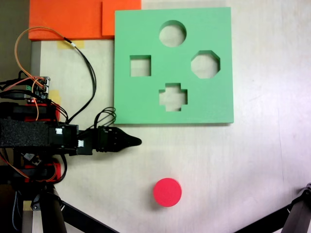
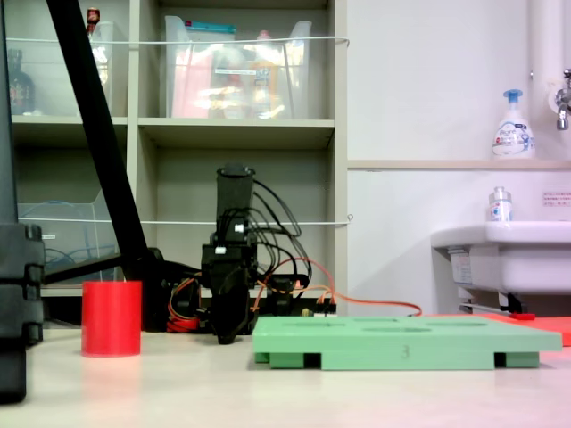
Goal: Put the cylinder block into the corresponding hole
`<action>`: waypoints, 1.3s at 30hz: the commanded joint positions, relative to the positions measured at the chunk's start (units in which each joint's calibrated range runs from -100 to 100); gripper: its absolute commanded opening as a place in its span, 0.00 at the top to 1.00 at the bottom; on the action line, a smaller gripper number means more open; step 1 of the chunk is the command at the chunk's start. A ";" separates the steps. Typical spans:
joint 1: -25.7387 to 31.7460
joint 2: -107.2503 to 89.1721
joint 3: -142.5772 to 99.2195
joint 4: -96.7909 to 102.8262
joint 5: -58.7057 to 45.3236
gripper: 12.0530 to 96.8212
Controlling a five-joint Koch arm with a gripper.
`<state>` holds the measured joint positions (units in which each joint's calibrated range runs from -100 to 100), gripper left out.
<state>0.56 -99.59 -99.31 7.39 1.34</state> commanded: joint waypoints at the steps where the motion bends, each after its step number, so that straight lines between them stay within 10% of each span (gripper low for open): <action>1: 0.05 -0.41 -0.69 -5.32 0.39 0.55; 27: -0.29 -0.41 -0.69 -3.97 0.98 0.53; 39: -1.71 -0.41 -0.69 38.49 29.45 0.53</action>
<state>-0.95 -99.59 -99.41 33.43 25.42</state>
